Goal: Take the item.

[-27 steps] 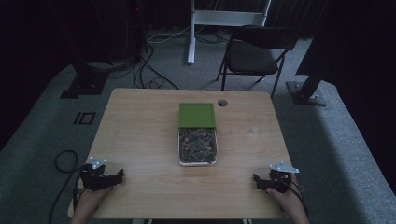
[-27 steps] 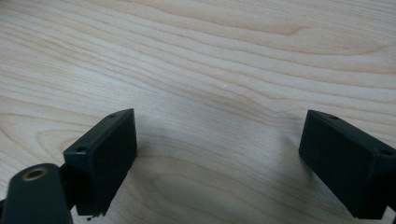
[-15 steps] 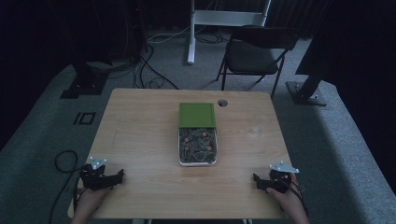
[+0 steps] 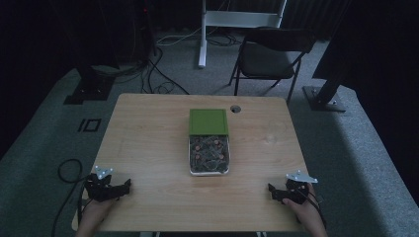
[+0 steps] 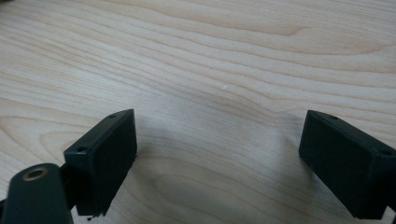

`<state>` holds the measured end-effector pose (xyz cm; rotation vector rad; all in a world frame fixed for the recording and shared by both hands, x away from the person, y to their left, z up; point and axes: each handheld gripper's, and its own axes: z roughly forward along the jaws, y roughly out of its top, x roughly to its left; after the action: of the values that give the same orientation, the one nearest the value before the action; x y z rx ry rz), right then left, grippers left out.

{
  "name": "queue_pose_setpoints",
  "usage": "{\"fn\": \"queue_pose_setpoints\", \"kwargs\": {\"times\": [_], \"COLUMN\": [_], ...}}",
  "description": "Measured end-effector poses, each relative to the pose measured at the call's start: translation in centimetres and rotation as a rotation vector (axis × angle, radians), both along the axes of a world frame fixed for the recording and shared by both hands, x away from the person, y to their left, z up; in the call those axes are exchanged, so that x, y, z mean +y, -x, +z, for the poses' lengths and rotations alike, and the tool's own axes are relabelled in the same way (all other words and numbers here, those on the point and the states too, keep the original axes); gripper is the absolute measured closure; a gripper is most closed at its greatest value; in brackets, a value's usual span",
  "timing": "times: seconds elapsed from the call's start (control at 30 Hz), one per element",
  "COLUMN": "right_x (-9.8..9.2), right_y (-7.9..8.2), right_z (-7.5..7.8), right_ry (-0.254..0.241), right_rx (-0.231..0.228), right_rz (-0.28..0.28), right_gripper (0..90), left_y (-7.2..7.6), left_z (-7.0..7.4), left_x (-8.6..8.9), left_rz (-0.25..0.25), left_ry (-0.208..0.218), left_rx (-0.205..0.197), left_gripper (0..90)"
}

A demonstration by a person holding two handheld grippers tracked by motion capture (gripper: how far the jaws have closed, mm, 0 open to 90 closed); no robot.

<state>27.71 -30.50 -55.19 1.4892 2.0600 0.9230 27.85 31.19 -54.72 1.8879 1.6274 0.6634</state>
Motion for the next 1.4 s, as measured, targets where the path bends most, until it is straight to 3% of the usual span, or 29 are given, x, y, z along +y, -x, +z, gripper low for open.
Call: {"fn": "queue_pose_setpoints", "kwargs": {"times": [0.37, 1.4], "right_x": [0.3, 2.5], "right_y": [-0.2, -0.9], "right_z": [0.5, 4.7], "right_ry": [-0.017, -0.066], "right_rx": [-0.016, -0.108], "right_rz": [0.003, 0.063], "right_gripper": [11.3, 11.3], "left_y": [0.0, 0.0], "left_z": [0.0, 0.0], "left_x": [0.0, 0.0], "left_rz": [0.0, 0.0], "left_ry": [0.0, 0.0], "left_rx": [0.001, 0.001], "left_gripper": [1.7, 1.7]}}
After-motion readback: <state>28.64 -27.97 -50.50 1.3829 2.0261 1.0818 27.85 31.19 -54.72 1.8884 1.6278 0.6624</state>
